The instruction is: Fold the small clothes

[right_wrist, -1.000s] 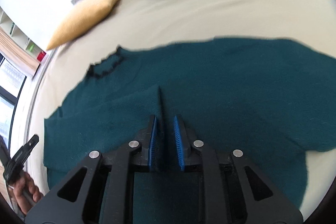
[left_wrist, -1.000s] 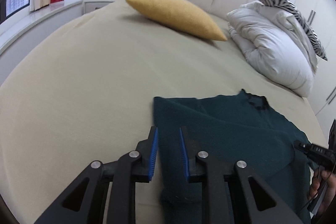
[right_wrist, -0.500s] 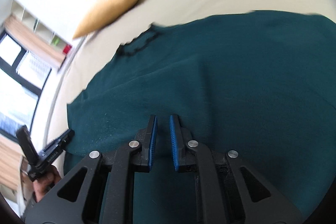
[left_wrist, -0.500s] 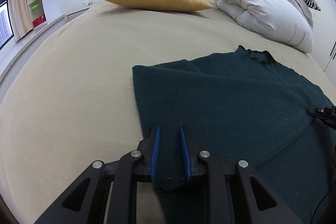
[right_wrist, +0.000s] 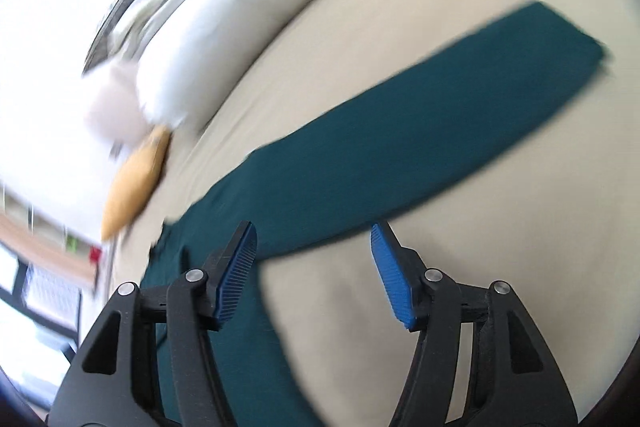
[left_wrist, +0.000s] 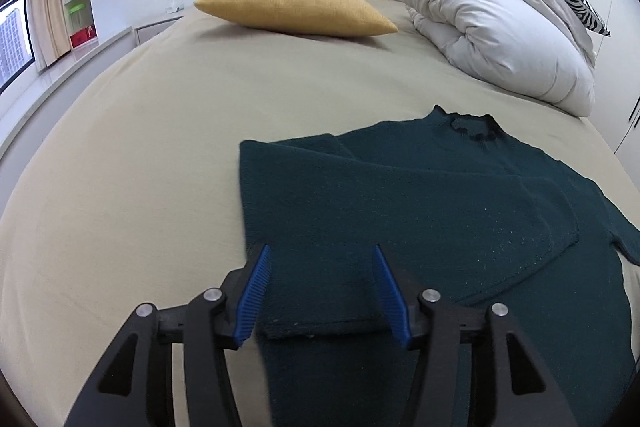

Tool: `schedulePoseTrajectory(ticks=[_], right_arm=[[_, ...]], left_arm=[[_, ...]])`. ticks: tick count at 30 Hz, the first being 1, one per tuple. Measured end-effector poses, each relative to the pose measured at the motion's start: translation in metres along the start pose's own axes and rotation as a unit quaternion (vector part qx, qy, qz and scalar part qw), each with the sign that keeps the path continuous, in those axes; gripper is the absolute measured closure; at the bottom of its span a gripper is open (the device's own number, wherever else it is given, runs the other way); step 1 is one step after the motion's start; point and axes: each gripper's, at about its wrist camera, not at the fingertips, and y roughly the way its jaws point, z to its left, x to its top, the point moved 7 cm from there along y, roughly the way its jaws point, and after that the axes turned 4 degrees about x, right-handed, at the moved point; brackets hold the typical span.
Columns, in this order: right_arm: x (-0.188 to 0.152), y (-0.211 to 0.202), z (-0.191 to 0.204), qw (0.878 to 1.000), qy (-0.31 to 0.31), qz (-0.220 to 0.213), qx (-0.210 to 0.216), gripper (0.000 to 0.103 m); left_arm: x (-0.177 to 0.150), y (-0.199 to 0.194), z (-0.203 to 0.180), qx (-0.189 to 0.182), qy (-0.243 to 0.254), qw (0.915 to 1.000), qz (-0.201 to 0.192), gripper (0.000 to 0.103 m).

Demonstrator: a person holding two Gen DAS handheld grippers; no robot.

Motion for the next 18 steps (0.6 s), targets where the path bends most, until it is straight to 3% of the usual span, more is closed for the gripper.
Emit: schedulePoseTrajectory(ticks=[4, 6, 8, 10, 14, 16, 17, 18], right_arm=[[0.028, -0.021, -0.074, 0.995, 0.096, -0.037, -0.011, 0.044], [0.041, -0.027, -0.108, 0.987, 0.152, -0.057, 0.002, 0.045], [0.054, -0.029, -0.123, 0.981, 0.179, -0.07, 0.019, 0.045], [0.067, -0.025, -0.128, 0.98, 0.178, -0.085, 0.01, 0.045], [0.098, -0.01, -0.147, 0.974, 0.201, -0.102, 0.013, 0.048], [0.109, -0.003, -0.15, 0.975, 0.195, -0.102, 0.0, 0.066], [0.115, 0.0, -0.154, 0.977, 0.188, -0.097, -0.013, 0.08], [0.12, 0.003, -0.153, 0.98, 0.175, -0.089, -0.029, 0.086]], left_arm=[[-0.008, 0.024, -0.007, 0.015, 0.01, 0.9992, 0.036, 0.046], [-0.008, 0.023, -0.009, 0.023, 0.015, 0.9991, 0.031, 0.045], [-0.007, 0.019, -0.011, 0.018, 0.006, 0.9993, 0.032, 0.045], [-0.001, 0.004, -0.015, -0.002, -0.013, 0.9998, 0.012, 0.045], [0.006, -0.019, -0.038, -0.039, -0.007, 0.9991, -0.011, 0.039], [0.005, -0.024, -0.049, -0.065, -0.008, 0.9978, -0.009, 0.033], [0.004, -0.025, -0.052, -0.077, -0.013, 0.9969, -0.004, 0.033], [0.003, -0.025, -0.054, -0.09, -0.02, 0.9957, 0.002, 0.033]])
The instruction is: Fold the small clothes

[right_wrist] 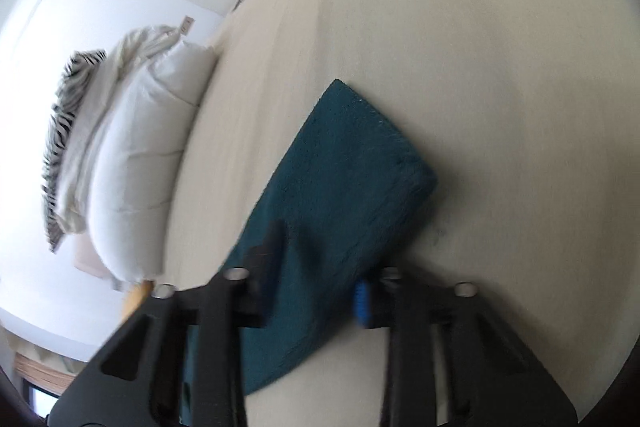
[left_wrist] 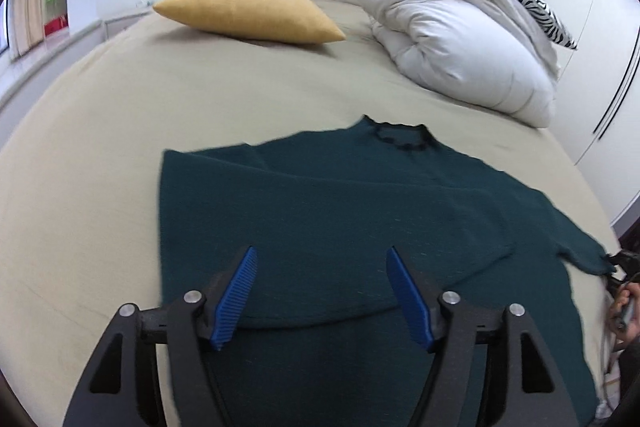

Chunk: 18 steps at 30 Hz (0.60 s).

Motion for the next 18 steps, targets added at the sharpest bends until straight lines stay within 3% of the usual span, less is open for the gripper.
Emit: schedulePoseTrajectory(ticks=[2, 4, 8, 11, 13, 17, 18], right_arm=[[0.003, -0.001, 0.012, 1.0, -0.023, 0.0, -0.009, 0.093], [-0.003, -0.007, 0.041, 0.997, -0.071, -0.006, -0.021, 0.094], [-0.06, -0.007, 0.143, 0.967, -0.254, 0.017, -0.02, 0.095], [-0.138, -0.003, 0.222, 0.923, -0.381, 0.047, 0.014, 0.095], [-0.209, 0.003, 0.268, 0.886, -0.455, 0.074, 0.043, 0.095], [-0.33, 0.021, 0.311, 0.829, -0.542, 0.116, 0.073, 0.095], [-0.35, 0.029, 0.315, 0.821, -0.552, 0.125, 0.073, 0.095]], left_arm=[[-0.003, 0.002, -0.003, -0.017, -0.012, 0.9997, 0.01, 0.033], [-0.009, 0.001, -0.006, -0.028, -0.024, 0.9992, 0.017, 0.033], [-0.014, 0.001, -0.01, -0.058, -0.053, 0.9965, 0.03, 0.033], [-0.016, -0.002, -0.006, -0.077, -0.077, 0.9935, 0.034, 0.033], [-0.018, -0.003, -0.002, -0.092, -0.096, 0.9903, 0.038, 0.033], [-0.021, -0.002, 0.004, -0.108, -0.119, 0.9861, 0.043, 0.033], [-0.021, -0.001, 0.005, -0.11, -0.123, 0.9852, 0.045, 0.033]])
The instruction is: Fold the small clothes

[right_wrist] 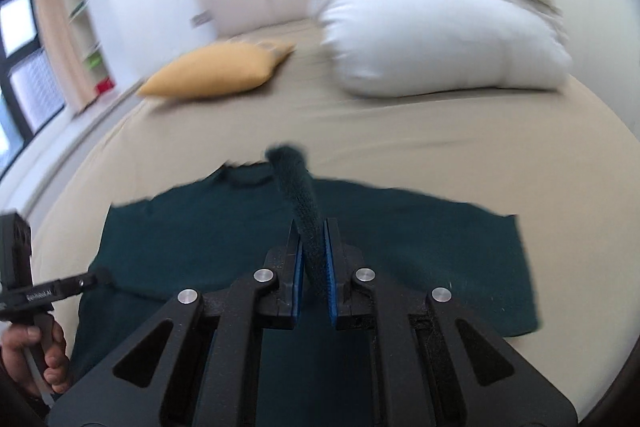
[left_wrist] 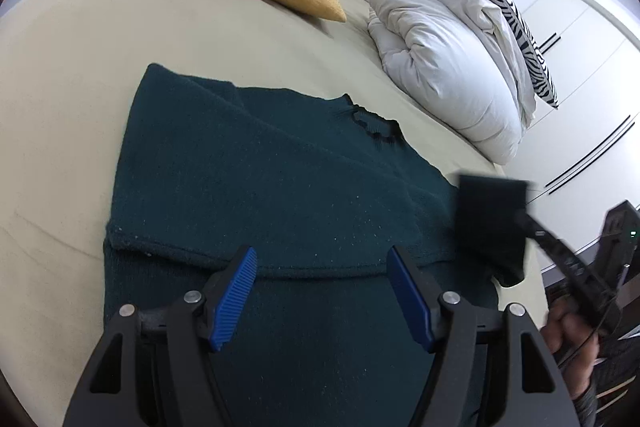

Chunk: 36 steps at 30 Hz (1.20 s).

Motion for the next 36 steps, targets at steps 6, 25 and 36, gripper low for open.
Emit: schedulePoseTrajectory(ticks=[6, 25, 36], right_arm=[[-0.048, 0.08, 0.065, 0.995, -0.038, 0.088, 0.028, 0.087], [-0.152, -0.04, -0.037, 0.974, 0.191, 0.038, 0.112, 0.039], [-0.127, -0.062, -0.128, 0.964, 0.264, -0.012, 0.027, 0.039]], left_arm=[[0.001, 0.01, -0.009, -0.016, -0.004, 0.9998, 0.013, 0.033], [-0.002, 0.129, -0.124, 0.047, 0.129, 0.9851, 0.104, 0.06], [0.014, 0.067, -0.148, 0.008, 0.152, 0.9883, 0.009, 0.094]])
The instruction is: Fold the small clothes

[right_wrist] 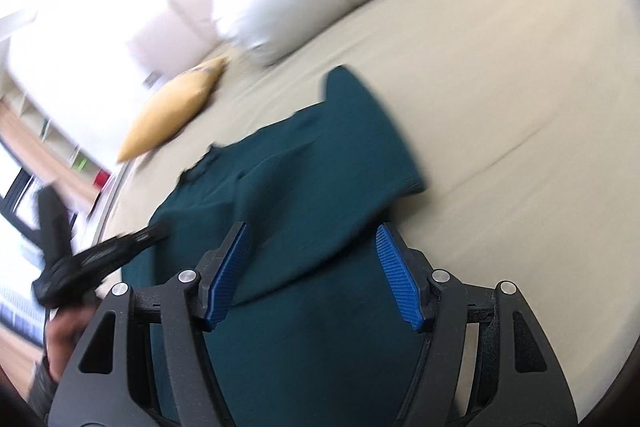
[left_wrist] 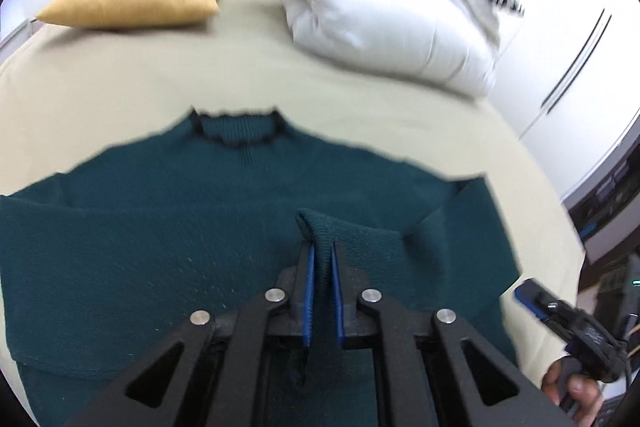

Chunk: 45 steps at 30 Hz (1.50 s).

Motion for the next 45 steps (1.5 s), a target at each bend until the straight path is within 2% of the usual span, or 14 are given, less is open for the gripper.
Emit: schedulePoseTrajectory(ticks=[2, 6, 11, 14, 22, 26, 28, 30, 32, 35, 37, 39, 42, 45], right_arm=[[0.005, 0.0, -0.004, 1.0, 0.027, 0.0, 0.016, 0.038], [0.007, 0.007, -0.013, 0.987, 0.121, 0.013, 0.103, 0.038], [0.009, 0.051, -0.01, 0.962, 0.205, 0.059, 0.17, 0.038], [0.016, 0.078, -0.013, 0.956, 0.222, 0.067, 0.178, 0.038], [0.039, 0.098, -0.038, 0.956, 0.24, 0.003, 0.17, 0.042], [0.035, 0.096, -0.033, 0.964, 0.21, 0.018, 0.162, 0.041], [0.032, 0.09, -0.028, 0.968, 0.196, 0.034, 0.154, 0.041], [0.026, 0.084, -0.021, 0.975, 0.168, 0.055, 0.135, 0.041], [0.022, 0.077, -0.016, 0.98, 0.145, 0.063, 0.121, 0.041], [0.02, 0.066, -0.012, 0.985, 0.119, 0.072, 0.104, 0.039], [0.026, 0.055, -0.008, 0.989, 0.092, 0.064, 0.092, 0.039], [0.037, 0.047, -0.005, 0.994, 0.069, 0.044, 0.072, 0.039], [0.052, 0.049, -0.009, 0.996, 0.056, 0.033, 0.055, 0.039], [0.064, 0.068, -0.016, 0.998, 0.041, 0.04, 0.022, 0.039]], left_arm=[[0.008, -0.018, 0.005, -0.01, -0.012, 0.9993, -0.035, 0.094], [0.022, -0.039, 0.031, -0.022, -0.047, 0.9949, -0.087, 0.094], [0.028, -0.035, 0.074, -0.026, -0.112, 0.9891, -0.092, 0.094], [0.021, -0.03, 0.092, -0.021, -0.132, 0.9875, -0.083, 0.094], [-0.012, -0.004, 0.154, 0.012, -0.206, 0.9775, -0.042, 0.102], [-0.023, 0.004, 0.147, 0.002, -0.202, 0.9793, -0.017, 0.103], [-0.019, 0.007, 0.141, 0.018, -0.189, 0.9818, -0.007, 0.086], [-0.013, 0.007, 0.135, 0.019, -0.176, 0.9841, -0.008, 0.047], [-0.006, 0.012, 0.126, 0.028, -0.148, 0.9886, -0.002, 0.043], [-0.005, 0.024, 0.112, 0.033, -0.113, 0.9929, 0.022, 0.043], [-0.006, 0.036, 0.104, 0.059, -0.078, 0.9944, 0.04, 0.047], [-0.005, 0.038, 0.104, 0.072, -0.069, 0.9943, 0.039, 0.064], [-0.004, 0.037, 0.108, 0.061, -0.079, 0.9944, 0.034, 0.084], [-0.001, 0.032, 0.106, 0.062, -0.071, 0.9953, 0.021, 0.088]])
